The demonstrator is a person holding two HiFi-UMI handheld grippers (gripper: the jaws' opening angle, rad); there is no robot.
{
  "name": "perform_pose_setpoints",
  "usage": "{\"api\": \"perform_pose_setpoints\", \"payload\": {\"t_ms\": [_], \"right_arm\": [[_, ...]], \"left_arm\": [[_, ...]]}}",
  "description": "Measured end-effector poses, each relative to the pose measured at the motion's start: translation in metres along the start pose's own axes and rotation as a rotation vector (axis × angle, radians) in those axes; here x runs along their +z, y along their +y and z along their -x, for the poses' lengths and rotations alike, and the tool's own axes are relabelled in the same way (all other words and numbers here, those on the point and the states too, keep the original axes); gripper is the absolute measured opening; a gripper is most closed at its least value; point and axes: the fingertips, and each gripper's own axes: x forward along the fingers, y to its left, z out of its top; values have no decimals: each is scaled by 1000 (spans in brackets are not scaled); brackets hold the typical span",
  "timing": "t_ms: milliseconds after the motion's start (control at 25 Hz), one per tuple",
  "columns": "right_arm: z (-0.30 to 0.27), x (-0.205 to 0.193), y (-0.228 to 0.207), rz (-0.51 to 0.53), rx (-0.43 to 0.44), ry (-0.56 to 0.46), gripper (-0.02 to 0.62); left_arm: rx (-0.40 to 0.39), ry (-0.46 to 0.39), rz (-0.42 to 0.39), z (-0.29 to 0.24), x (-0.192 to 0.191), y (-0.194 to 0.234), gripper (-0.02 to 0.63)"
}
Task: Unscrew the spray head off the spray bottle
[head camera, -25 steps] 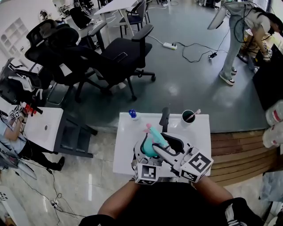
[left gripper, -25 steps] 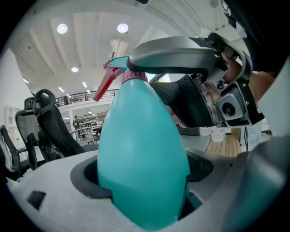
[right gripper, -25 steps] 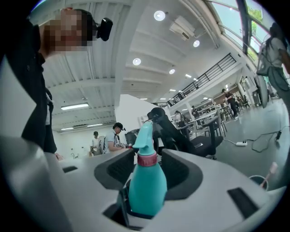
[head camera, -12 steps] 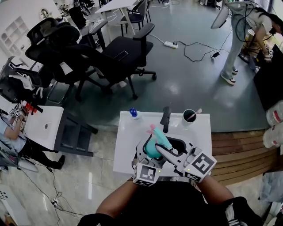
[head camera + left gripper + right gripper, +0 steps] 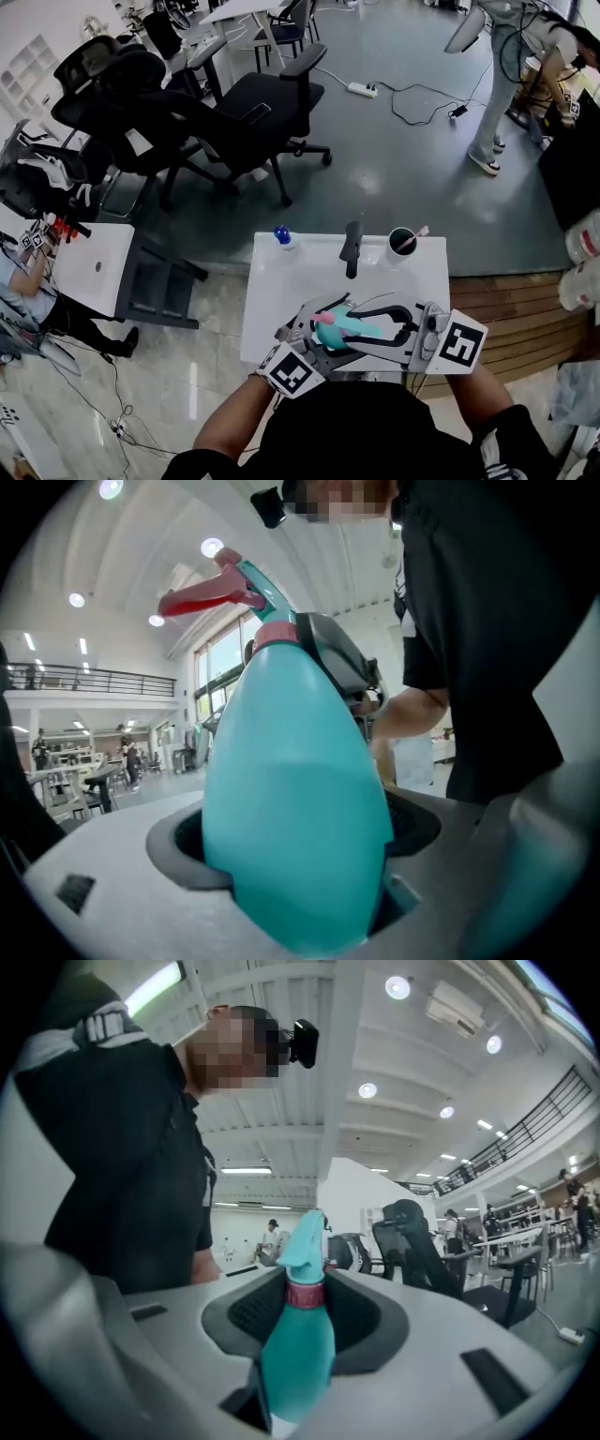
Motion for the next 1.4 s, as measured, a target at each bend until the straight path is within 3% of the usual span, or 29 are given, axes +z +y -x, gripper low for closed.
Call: {"api": "perform_pose_setpoints", "payload": {"t_ms": [200, 320, 400, 480, 680, 800, 1120, 1280, 1400], "right_arm": [[8, 2, 18, 13, 184, 28, 137], [7, 6, 16, -14, 188, -21, 138], [5, 8, 6, -47, 119, -68, 151], [3, 5, -7, -83, 17, -93, 216], [5, -10, -35, -152, -237, -108, 187], [3, -20, -43, -183, -337, -70, 174], [-7, -34, -62, -226, -507, -42, 172], [-9, -32, -66, -202, -590, -43, 147], [-8, -29, -65, -192, -591, -53, 137]], "left_arm": [[-182, -39, 30, 1, 17, -26, 469], [-189, -89, 39, -1, 26, -25, 469], [-115, -91, 64, -3, 23, -13, 469], [-1, -32, 72, -5, 7, 4, 469], [290, 98, 92, 1, -28, 47, 469], [412, 167, 127, 8, -50, 59, 469], [536, 256, 128, 9, -74, 64, 469], [539, 253, 125, 5, -73, 61, 469], [519, 242, 131, 4, -73, 57, 469]]}}
